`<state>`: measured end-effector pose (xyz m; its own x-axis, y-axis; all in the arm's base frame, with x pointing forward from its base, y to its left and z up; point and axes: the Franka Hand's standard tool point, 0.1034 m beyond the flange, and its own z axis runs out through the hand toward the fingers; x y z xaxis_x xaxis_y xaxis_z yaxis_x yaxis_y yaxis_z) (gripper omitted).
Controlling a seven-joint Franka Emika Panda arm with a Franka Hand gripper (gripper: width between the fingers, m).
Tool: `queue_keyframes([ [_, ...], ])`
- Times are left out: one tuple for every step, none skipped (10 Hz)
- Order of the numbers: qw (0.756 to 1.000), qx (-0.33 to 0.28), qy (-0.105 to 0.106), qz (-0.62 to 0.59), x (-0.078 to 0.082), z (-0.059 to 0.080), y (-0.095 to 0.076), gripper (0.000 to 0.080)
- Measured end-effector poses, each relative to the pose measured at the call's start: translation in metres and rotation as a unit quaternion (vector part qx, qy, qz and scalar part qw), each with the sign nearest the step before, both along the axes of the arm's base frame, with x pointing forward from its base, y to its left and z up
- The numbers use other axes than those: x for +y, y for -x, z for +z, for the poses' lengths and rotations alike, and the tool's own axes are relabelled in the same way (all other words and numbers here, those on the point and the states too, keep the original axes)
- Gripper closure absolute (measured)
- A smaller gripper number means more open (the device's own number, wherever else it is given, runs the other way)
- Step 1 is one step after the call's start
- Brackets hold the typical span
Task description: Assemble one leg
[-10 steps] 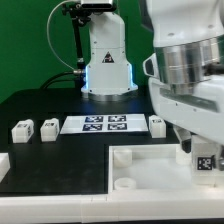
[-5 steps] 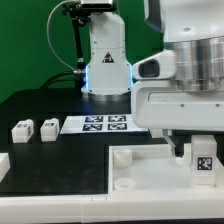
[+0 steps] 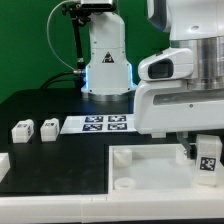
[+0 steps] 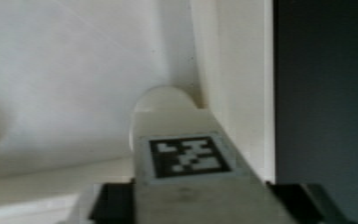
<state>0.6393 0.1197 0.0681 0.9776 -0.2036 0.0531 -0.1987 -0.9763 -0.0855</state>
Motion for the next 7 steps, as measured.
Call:
queue_keyframes([
  [0.998,0.005,-0.005,-0.061,0.0003,-0.0001,0.0001,0.0504],
  [0.994,0.008,-0.009,-0.109,0.0000,0.0002,-0.0004,0.0504],
  [0.974,0.017,-0.016,-0.224,-0.0016,0.0017,-0.0016,0.0504],
  [0.941,0.026,-0.027,-0.337,-0.0018,0.0009,-0.0012,0.0504],
  [0.898,0.042,-0.040,-0.437,0.0003,-0.0007,0.0004,0.0504],
  [0.872,0.056,-0.049,-0.484,0.0014,-0.0001,0.0001,0.0504],
  [0.828,0.070,-0.064,-0.553,0.0030,-0.0006,0.0001,0.0504],
])
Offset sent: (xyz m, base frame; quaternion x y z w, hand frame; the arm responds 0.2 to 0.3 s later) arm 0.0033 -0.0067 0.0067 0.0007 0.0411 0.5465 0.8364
